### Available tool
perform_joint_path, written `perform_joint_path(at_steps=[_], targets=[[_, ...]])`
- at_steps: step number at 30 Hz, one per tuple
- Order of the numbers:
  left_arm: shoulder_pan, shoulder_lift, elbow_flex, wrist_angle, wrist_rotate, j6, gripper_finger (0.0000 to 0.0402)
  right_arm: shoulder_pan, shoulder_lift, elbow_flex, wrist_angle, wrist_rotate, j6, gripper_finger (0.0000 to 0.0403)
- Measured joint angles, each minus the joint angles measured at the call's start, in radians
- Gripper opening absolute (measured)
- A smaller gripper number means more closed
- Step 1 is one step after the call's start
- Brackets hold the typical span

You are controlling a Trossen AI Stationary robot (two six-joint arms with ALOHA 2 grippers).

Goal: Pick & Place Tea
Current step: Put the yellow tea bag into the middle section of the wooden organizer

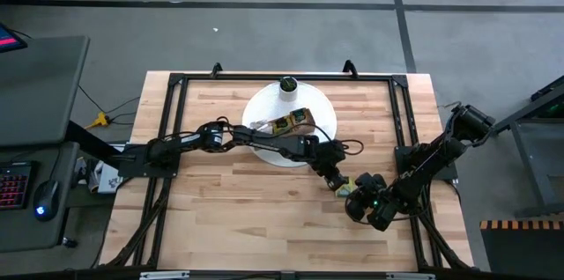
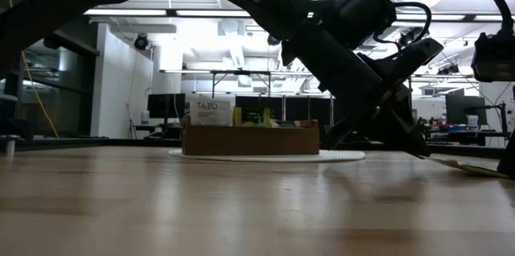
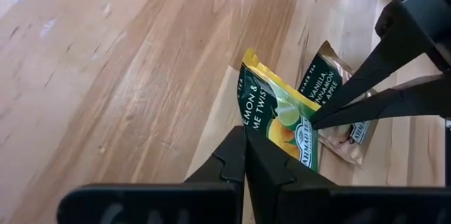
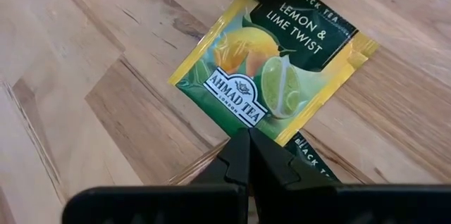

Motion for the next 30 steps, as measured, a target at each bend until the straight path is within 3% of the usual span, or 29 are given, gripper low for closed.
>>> perform_joint_path(at_steps=[11,30], targets=[[0.0,0.0,0.0,-0.011,0.02,0.0,0.0,0.0,-0.111,-0.002,-0.008,0.047,-0.09,0.0],[0.015,-0.024,0.025,-0.062,-0.007,0.045,0.0,-0.001,-0.532,0.0,-0.089,0.377,-0.366,0.0]])
